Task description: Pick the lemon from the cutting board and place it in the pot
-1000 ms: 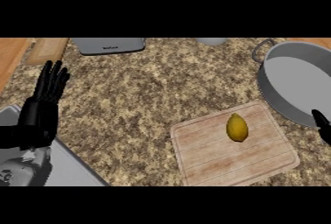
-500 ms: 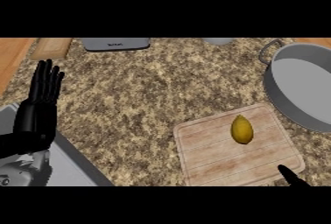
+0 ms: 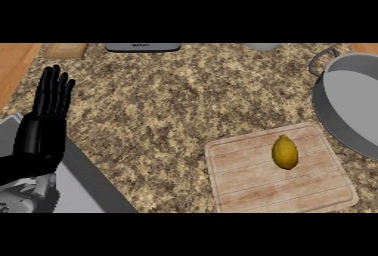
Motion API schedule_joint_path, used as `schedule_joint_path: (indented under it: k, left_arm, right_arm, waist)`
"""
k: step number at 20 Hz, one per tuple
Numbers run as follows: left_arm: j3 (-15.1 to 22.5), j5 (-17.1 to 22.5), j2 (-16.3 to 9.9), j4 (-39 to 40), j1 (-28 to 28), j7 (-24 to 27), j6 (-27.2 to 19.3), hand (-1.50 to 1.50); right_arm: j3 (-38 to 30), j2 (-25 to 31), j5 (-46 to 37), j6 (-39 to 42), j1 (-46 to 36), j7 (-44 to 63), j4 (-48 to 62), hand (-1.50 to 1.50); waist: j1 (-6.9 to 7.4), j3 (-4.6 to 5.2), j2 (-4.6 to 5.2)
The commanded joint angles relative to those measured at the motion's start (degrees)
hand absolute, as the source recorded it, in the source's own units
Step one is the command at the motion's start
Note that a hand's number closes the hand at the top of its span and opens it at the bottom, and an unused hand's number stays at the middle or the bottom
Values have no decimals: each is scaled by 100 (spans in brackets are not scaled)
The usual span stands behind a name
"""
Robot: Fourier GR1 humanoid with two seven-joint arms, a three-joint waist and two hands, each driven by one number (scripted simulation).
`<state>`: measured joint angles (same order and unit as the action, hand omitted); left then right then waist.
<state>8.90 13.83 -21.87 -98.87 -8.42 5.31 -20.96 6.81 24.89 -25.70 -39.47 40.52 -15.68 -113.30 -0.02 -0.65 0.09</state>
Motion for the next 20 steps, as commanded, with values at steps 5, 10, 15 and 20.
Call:
schedule_joint_path:
  k: [5,10,15,20]
  left_arm:
    - [599,-68,572,474,544,47,81,0]
    - [585,-146,672,593,447,-9,104,0]
    - [404,-172,691,779,275,-52,144,0]
    - [476,-297,821,818,638,315,273,0]
  right_arm:
    - [391,-121,-1466,700,-225,2198,-372,-150]
    - [721,-438,-2211,1281,-891,3225,-131,-150]
    - [964,-731,-2759,2011,-1442,4292,-51,-150]
    - [990,-882,-2845,2330,-2107,4500,497,-150]
  waist:
    - [218,113,125]
    - [213,95,96]
    - [158,88,75]
    - [130,77,47]
